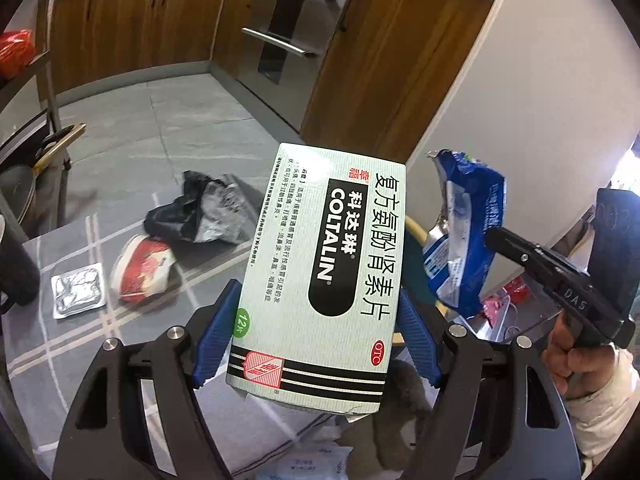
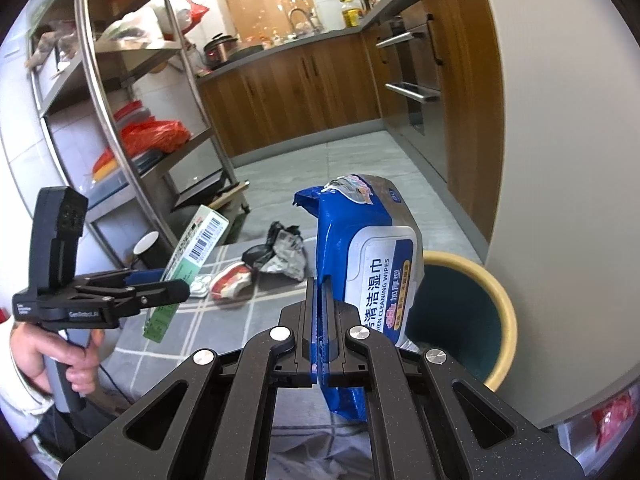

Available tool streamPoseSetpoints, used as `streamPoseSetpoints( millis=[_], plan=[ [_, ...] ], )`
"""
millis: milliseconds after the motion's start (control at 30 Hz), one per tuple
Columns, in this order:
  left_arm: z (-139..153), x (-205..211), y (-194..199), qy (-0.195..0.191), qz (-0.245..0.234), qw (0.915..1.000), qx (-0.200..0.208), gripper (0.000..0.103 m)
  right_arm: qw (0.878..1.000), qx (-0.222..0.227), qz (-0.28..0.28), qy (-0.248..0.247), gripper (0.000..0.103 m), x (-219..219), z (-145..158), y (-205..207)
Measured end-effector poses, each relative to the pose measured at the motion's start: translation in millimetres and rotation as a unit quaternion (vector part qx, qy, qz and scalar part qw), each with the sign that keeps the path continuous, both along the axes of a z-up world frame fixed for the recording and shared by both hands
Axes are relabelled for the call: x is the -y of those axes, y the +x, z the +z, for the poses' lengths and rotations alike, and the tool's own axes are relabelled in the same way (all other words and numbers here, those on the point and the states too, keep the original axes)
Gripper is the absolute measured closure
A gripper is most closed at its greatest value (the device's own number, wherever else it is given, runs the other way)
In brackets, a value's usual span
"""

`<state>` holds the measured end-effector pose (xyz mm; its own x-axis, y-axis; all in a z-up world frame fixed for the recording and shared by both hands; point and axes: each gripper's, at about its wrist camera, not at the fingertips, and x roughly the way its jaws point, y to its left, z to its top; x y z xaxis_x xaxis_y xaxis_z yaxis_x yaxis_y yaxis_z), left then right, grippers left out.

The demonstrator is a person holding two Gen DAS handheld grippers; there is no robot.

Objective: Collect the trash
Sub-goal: 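Carry the COLTALIN box and wipes pack in both grippers over the bin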

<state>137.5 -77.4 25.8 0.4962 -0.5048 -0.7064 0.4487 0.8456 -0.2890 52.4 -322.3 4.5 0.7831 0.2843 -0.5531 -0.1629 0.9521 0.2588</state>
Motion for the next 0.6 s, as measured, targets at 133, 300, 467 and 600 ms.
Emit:
streamPoseSetpoints(
  millis=[133, 300, 467, 600],
  plan=[
    [4.7, 5.5, -2.0, -0.002, -0.013, 0.9999, -0.004, 0.029, 1.0, -0.003, -0.014, 0.006, 0.101, 12.5, -2.6, -1.1],
    [2.7, 8.6, 3.4, -0.021, -0.025, 0.9992, -0.023, 0.029, 0.999, -0.014, -0.035, 0.021, 0.101, 29.9, -9.9, 0.3],
    [-7.7, 14.1, 12.6, -0.038, -0.031, 0.9977, -0.048, 0.029, 0.997, -0.028, -0.051, 0.04, 0.101, 43.5, -18.6, 3.9],
    [-19.2, 13.0, 22.7, -0.044, -0.022, 0.9966, -0.066, 0.029, 0.996, -0.039, -0.065, 0.057, 0.101, 53.4, -26.5, 7.5]
  ],
)
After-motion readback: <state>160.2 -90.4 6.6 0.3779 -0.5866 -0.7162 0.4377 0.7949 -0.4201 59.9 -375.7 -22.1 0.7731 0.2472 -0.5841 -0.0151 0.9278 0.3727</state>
